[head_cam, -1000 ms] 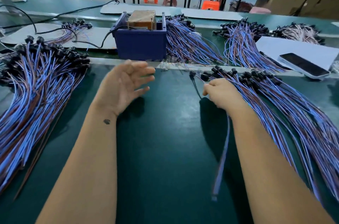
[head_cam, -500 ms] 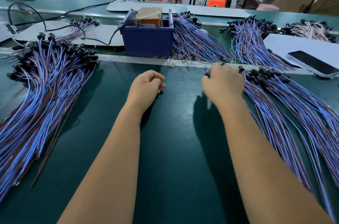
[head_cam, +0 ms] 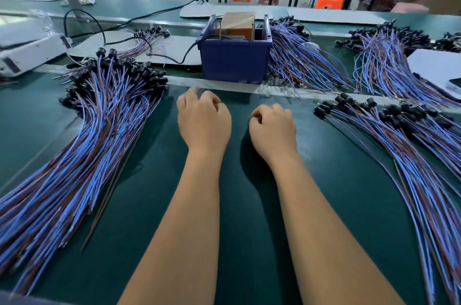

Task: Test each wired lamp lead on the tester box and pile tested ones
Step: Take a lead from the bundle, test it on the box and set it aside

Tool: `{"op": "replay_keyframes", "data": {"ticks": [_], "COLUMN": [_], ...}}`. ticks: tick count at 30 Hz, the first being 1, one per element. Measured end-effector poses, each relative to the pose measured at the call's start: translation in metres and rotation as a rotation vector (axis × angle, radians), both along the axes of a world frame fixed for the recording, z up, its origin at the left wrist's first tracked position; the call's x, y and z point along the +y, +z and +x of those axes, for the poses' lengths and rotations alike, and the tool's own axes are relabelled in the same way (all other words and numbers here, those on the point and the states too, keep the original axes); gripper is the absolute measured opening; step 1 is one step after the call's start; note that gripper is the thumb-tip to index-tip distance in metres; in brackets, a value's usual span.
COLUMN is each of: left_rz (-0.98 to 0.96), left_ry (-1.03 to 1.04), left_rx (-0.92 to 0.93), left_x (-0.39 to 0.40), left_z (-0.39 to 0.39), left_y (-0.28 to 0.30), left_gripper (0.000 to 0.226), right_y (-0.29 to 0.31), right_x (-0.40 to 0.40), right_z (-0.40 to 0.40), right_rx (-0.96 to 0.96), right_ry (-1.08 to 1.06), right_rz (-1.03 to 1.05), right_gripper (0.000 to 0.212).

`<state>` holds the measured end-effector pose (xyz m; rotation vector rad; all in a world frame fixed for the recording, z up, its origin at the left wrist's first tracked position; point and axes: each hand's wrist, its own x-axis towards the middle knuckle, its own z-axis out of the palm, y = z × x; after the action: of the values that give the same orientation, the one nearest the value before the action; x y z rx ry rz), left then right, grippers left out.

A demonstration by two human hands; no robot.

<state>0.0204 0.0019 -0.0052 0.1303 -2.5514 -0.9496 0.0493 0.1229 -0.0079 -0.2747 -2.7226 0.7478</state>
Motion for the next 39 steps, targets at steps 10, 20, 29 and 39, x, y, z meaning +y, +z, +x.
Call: {"op": "replay_keyframes", "data": {"ticks": [10, 20, 29, 39], "left_rz": [-0.06, -0.04, -0.11, -0.174], "left_ry": [0.29, 0.319, 0.298, 0.244], "left_rx": [-0.24, -0.292, -0.133, -0.194], "left_x": [-0.057, -0.057, -0.054, -0.048], "left_z": [-0.009, -0.004, -0.001, -0.004], "left_y": [0.003, 0.008, 0.005, 0.003], "left_gripper": [0.031, 0.03, 0.02, 0.033], "right_y": [-0.001, 0.0, 0.0, -0.002], "right_x": [0.004, 0.002, -0.001, 0.0], "right_z": [0.006, 0.007, 0.007, 0.005], "right_rx": [0.042, 0.04, 0.044, 0.061], "right_ry": [0.049, 0.05, 0.058, 0.067], "right_rz": [-0.092, -0.088, -0.08, -0.072], "right_gripper": [0.022, 0.022, 0.021, 0.021]}}
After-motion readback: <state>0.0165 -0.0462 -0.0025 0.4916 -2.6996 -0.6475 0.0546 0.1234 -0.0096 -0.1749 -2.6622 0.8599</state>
